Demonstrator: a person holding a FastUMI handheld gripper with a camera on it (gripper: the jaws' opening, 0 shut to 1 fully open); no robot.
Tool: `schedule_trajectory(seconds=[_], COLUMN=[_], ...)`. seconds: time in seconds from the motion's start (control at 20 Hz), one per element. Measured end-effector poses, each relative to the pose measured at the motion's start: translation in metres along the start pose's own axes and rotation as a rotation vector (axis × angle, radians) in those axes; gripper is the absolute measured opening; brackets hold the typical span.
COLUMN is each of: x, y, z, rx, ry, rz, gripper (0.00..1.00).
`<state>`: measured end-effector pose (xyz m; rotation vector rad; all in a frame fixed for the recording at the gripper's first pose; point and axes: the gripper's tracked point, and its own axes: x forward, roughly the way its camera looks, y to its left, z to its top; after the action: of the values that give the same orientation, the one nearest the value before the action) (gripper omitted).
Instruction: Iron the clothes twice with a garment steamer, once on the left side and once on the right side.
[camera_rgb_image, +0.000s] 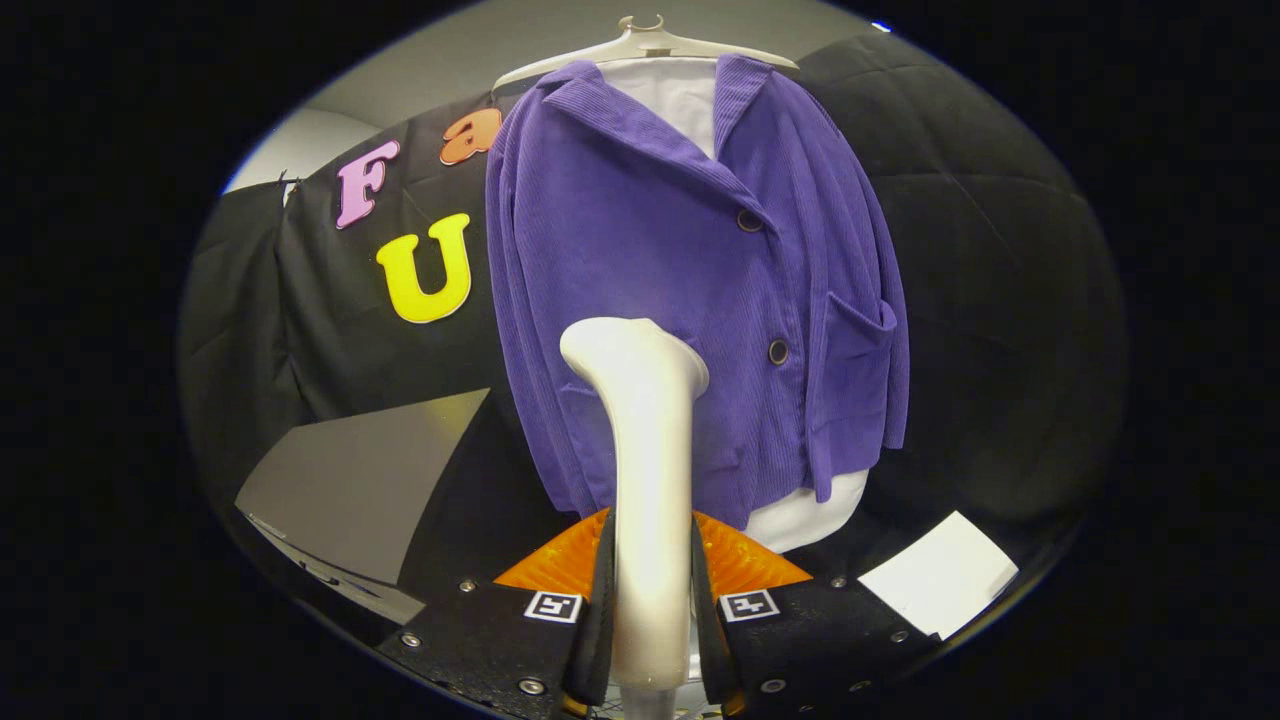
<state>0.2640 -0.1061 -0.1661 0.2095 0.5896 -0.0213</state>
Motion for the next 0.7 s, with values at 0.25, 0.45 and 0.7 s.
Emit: schedule_trajectory(seconds=[0.25, 0.45, 0.7], x=[0.004, 0.014, 0.015], y=[-0.005, -0.009, -0.015], z=[-0.039, -0.065, -0.096], rx=[-0.011, -0.006, -0.004], ry=[0.071, 0.124, 0.182], rz=[-0.023, -0.041, -0.055], gripper=[0.36, 0.36, 0.36])
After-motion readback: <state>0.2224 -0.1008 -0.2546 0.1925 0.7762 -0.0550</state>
